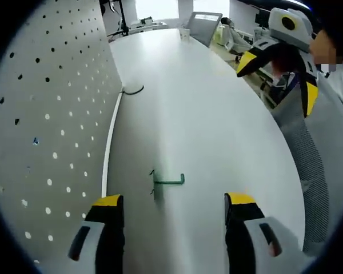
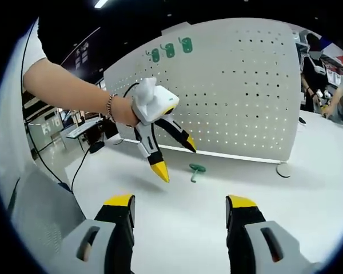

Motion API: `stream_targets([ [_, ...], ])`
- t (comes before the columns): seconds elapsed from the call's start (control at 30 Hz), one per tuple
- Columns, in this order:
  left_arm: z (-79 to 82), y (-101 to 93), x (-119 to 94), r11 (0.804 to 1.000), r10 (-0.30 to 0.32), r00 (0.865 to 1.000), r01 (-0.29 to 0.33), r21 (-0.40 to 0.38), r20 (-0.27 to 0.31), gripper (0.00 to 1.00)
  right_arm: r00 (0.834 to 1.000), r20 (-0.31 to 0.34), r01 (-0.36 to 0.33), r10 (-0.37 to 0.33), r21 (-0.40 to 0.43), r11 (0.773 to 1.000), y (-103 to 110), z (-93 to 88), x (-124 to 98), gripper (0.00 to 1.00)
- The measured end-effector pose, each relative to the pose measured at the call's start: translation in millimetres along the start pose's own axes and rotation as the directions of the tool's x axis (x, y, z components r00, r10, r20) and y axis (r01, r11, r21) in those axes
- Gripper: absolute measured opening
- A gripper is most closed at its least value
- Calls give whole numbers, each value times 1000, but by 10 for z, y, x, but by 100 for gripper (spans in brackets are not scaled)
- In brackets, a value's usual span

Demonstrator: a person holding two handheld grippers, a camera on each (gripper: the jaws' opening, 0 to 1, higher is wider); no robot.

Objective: Insert the hook assembly into the mounting plate slot until the hook locks in place.

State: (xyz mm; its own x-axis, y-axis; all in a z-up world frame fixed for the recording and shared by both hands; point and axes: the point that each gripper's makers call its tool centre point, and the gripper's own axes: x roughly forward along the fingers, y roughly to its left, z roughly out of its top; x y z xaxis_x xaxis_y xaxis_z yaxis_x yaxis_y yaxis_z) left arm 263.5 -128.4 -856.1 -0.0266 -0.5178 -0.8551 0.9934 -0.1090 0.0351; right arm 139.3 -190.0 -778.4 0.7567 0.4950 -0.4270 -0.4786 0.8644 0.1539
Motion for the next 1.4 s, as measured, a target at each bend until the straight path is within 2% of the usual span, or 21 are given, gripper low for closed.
stream_targets([
  [0.23,-4,28,66,1000,-15,1000,15,-6,-7,72,1000,-6,4,-4,13,1000,-12,-20,3,62],
  [0.6,5,6,192,999,-41,998,43,33,-42,71,1000,-19,4,-4,24,1000,-22,-51,6,63],
  [1.07,-97,-31,279,997,-66,995,68,27,-75,66,1000,-10,-2,2,47,999,-11,-39,4,63],
  [1.23,-74,26,274,998,-55,997,57,40,-60,62,1000,-7,-2,2,45,999,-7,-35,2,63],
  [1.33,-62,31,282,998,-52,998,53,26,-48,60,1000,-8,-1,1,49,999,-11,-41,3,63],
  [1.4,-54,77,273,999,-37,999,37,0,-31,55,1000,-7,-2,2,54,999,-11,-41,3,63],
])
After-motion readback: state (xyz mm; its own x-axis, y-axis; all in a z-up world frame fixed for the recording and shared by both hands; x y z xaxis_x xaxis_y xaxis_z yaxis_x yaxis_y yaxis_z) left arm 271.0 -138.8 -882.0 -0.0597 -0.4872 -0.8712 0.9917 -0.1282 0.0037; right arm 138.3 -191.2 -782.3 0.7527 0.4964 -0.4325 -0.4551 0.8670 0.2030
